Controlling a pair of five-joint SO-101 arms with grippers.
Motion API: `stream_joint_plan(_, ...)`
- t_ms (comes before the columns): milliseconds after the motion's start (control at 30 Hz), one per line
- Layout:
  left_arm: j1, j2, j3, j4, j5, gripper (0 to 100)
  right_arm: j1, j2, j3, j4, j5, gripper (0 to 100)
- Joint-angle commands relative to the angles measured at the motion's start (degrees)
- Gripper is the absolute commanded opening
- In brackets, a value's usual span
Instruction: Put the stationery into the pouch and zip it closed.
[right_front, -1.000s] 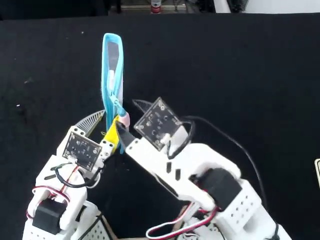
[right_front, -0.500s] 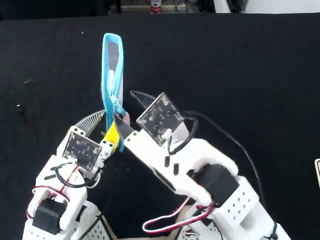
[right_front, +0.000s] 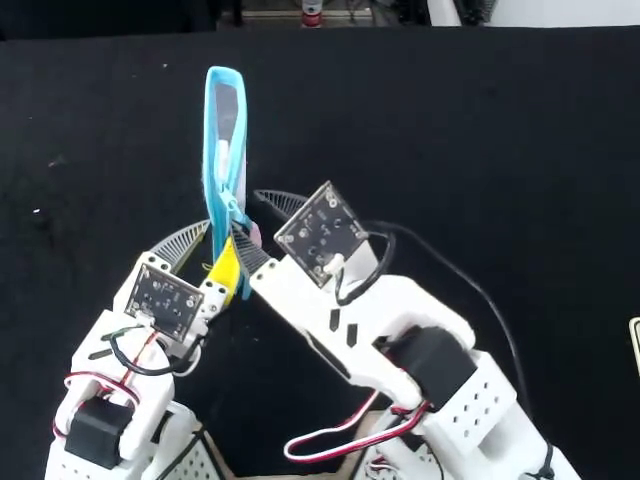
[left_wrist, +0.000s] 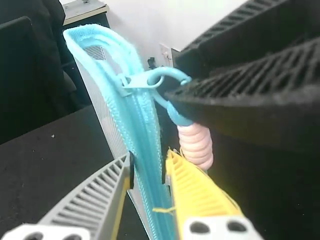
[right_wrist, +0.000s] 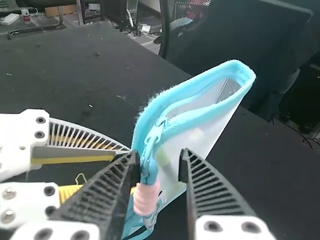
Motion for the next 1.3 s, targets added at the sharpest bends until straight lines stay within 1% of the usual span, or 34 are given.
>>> stream_joint_plan(0,0.7,0.1,-0.6,-0.4,0.8,12,0.9,0.6,-0.1,-3.1,-0.1,11.7)
stream_joint_plan(100,0.7,0.1,-0.6,-0.4,0.8,12,0.9,2.2,-0.7,-3.3,-0.1,9.8)
stream_joint_plan(300,0.3,0.0,-0.6,1.1,0.8,12,0.9,6.3,-3.5,-2.9,-0.1,9.6)
stream_joint_plan(467,0.6,0.0,-0.7,1.1,0.8,12,0.9,6.2,-4.0,-2.9,-0.1,9.3)
stream_joint_plan(567,0.7,0.0,-0.6,1.1,0.8,12,1.1,5.5,-4.0,-2.9,0.0,4.1)
stream_joint_plan(633,0.7,0.0,-0.6,1.1,0.8,12,2.1,4.6,-4.0,-2.9,0.0,2.5)
stream_joint_plan(700,0.7,0.0,-0.6,1.1,0.8,12,2.6,3.8,-3.8,-2.7,0.0,3.3)
stream_joint_plan(867,0.7,0.0,-0.6,1.0,0.8,12,2.5,3.7,-4.0,0.6,-0.1,9.9)
stream_joint_plan(1267,0.7,0.0,-0.6,1.1,0.8,12,2.5,3.6,-6.4,0.6,-0.4,10.3)
